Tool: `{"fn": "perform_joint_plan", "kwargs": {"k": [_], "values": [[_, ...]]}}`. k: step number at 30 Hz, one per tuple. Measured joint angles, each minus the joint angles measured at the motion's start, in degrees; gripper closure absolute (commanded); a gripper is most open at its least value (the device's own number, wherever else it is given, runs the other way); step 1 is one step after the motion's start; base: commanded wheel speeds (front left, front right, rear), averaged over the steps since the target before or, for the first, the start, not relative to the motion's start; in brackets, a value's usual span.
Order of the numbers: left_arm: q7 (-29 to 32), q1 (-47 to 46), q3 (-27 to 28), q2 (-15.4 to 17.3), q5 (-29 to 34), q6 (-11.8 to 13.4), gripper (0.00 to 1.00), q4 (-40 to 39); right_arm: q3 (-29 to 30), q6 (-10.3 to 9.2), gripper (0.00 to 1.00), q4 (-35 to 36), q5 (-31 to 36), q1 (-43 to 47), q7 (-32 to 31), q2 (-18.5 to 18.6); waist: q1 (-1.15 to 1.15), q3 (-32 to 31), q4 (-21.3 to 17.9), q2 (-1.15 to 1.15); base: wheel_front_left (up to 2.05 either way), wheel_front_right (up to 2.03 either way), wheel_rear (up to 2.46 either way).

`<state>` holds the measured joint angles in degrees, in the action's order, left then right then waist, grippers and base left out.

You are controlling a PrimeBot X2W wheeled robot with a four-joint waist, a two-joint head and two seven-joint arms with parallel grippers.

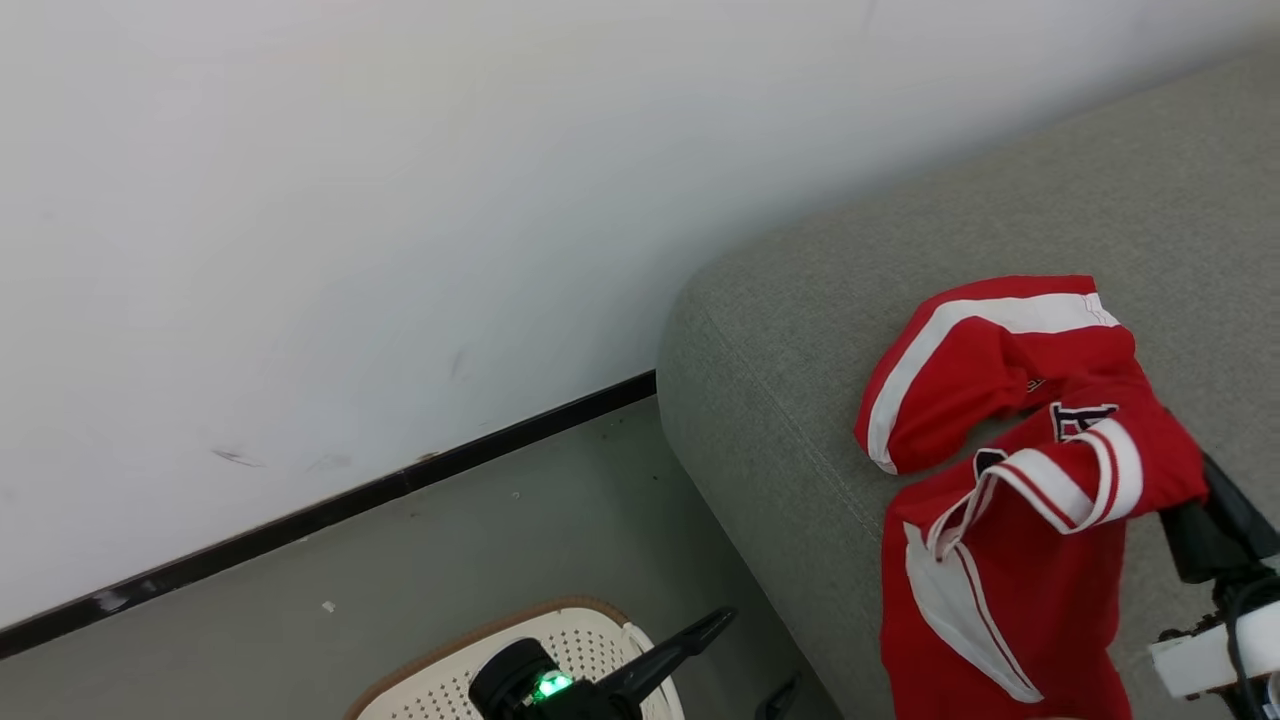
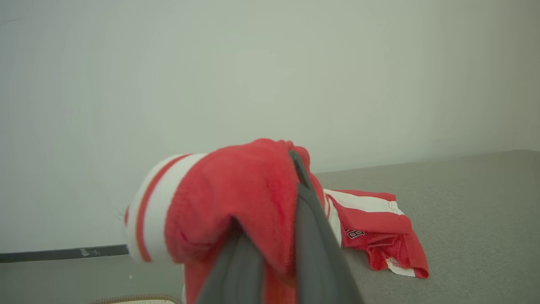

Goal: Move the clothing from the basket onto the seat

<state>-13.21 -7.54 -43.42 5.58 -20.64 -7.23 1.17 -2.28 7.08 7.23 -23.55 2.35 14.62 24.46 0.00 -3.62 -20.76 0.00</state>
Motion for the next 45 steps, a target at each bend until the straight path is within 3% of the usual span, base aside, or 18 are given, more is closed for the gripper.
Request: {"fn": "perform_joint_plan", "kwargs": {"k": [5,12,23,38,45], "values": [[-0.07,-0.01,0.73,0.04,0.00,-0.02,0.00,0.05,-5.45,0.00,1.00,-0.10,-2.01,-2.71,-0.20,1.42,0.00,0.43,-1.80,0.00,0.00,0.00,0.00],[-0.51,-0.02,4.09,1.43,0.15,1.27,0.00,-0.12,-6.53,0.01,1.00,-1.78,-6.17,-20.46,-4.17,3.96,0.00,1.66,-3.66,0.00,0.00,0.00,0.00],[-0.49,-0.25,6.89,4.04,3.15,4.19,0.00,-2.77,4.22,0.00,1.00,-12.60,-6.99,-42.63,-8.32,7.84,0.00,5.99,-4.30,0.00,0.00,0.00,0.00],[3.22,-2.33,6.58,6.79,6.50,5.10,0.00,-8.61,11.92,-0.01,1.00,-29.28,-7.65,-46.35,-7.27,7.81,0.00,12.05,-1.72,0.00,0.00,0.00,0.00],[4.88,-2.94,6.12,7.23,6.88,5.13,0.00,-10.69,8.99,-0.01,1.00,-34.12,-6.70,-46.19,-5.68,6.58,0.00,15.21,0.28,0.00,0.00,0.00,0.00]]}}
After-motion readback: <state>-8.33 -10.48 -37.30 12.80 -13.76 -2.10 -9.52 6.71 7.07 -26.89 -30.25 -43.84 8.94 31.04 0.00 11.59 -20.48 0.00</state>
